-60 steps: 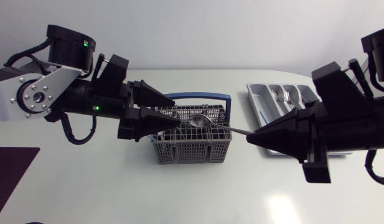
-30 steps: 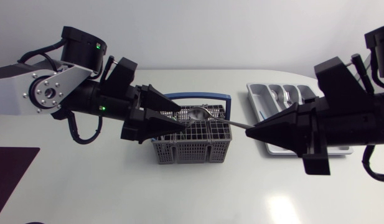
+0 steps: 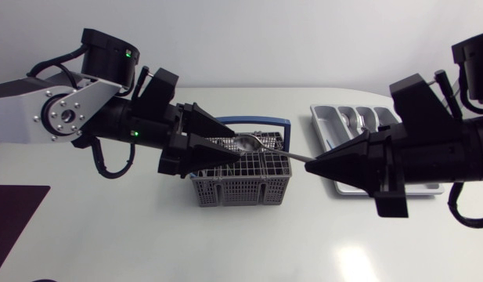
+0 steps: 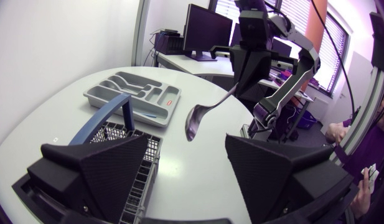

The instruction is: Unload the cutlery basket into the drawer organizer.

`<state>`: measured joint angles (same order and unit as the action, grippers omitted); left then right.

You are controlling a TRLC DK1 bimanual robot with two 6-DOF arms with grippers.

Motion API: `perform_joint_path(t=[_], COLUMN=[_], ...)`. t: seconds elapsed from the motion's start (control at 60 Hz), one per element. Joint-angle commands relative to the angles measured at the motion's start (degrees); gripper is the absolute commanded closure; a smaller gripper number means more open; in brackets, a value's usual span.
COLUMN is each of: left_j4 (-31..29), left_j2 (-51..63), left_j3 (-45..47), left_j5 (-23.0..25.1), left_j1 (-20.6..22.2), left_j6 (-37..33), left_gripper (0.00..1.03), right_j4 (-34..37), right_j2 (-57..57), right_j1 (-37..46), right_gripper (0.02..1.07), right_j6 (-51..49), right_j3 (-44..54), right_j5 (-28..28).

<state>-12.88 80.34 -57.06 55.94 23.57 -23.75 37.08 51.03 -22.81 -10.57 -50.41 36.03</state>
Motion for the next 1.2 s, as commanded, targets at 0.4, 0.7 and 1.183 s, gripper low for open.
perform_joint_path(t=[0.4,0.7,1.183], left_j4=[2.7,3.1,3.0], left_j2=[2.0,2.5,3.2], left_j3=[-2.4,-3.0,-3.7], left_j5=[1.0,0.9,2.5], left_j1=[1.5,1.7,1.8], left_j6=[3.4,3.9,4.1], left_gripper=[0.48,0.74,0.89], right_j4=[-2.6,-3.3,-3.4], right_j2=[1.7,1.8,1.4], right_j1=[-0.6,-0.7,-0.7], right_gripper=[1.00,1.00,1.00], right_j6=[2.1,2.8,3.0], right_j3=[1.7,1.9,2.2], right_j5=[0.8,1.1,1.8])
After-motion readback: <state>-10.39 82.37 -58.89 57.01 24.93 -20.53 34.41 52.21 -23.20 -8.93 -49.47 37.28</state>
